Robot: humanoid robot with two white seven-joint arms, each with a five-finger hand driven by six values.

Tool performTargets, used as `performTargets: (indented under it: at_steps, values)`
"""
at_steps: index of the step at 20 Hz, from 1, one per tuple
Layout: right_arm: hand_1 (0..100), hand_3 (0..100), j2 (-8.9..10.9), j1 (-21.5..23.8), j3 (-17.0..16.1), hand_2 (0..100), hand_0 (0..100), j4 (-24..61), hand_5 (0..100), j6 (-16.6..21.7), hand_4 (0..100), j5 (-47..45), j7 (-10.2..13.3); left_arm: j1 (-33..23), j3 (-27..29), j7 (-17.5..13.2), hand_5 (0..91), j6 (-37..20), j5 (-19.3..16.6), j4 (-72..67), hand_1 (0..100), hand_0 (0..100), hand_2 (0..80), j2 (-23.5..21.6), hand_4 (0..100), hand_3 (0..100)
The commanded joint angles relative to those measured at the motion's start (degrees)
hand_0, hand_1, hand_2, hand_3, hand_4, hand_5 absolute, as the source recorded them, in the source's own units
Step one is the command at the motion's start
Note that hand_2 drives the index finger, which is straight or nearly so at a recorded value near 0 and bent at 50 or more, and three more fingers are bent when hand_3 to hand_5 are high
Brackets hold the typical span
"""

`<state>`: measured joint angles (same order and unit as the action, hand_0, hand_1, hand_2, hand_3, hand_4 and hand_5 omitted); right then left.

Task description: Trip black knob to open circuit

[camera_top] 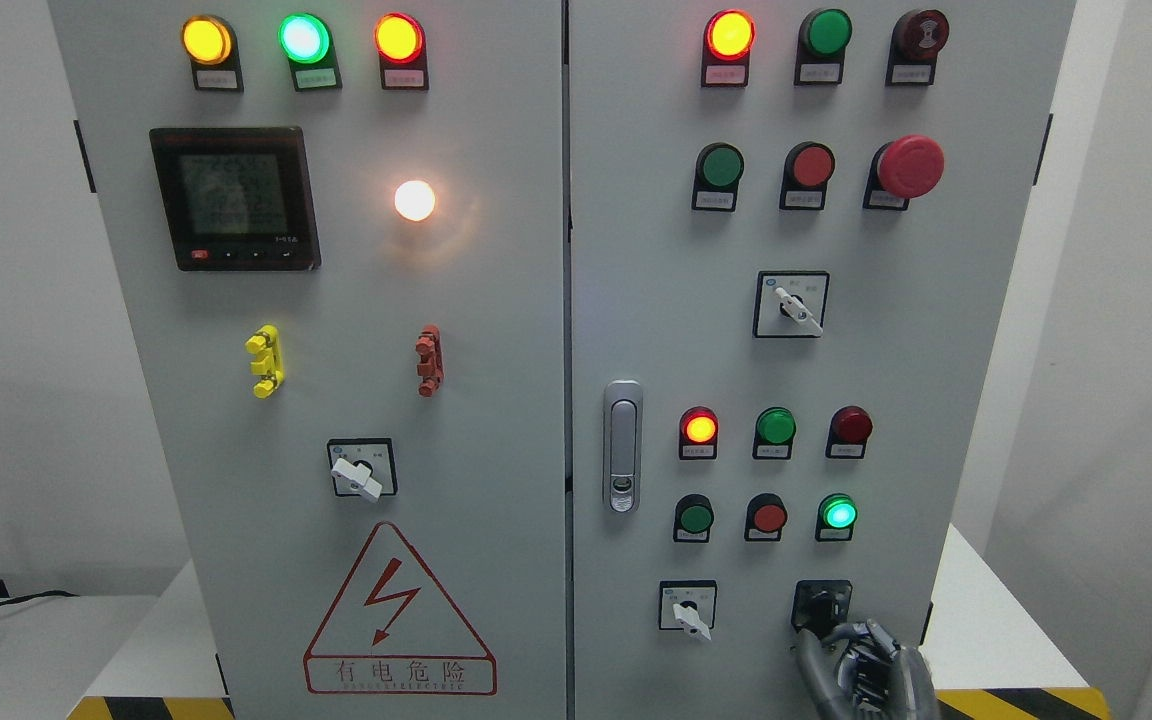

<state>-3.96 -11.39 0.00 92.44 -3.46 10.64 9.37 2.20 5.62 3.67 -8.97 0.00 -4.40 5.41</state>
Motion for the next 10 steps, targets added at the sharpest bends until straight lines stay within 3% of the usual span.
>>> performTargets:
  at_steps: [1,10]
  values:
    - [63,97,0.01,-0.04,1.58,56,40,0.02,100,0.03,100,0.00,0.04,0.00,0.00,0.02,0.0,0.00,0.27,0.00,39,12,0.0,0.04,0,0]
    - [63,97,0.01,-0.04,1.32,56,40,-0.16,100,0.03,100,0.09,0.04,0.00,0.00,0.02,0.0,0.00,0.27,0.00,39,12,0.0,-0.05,0,0]
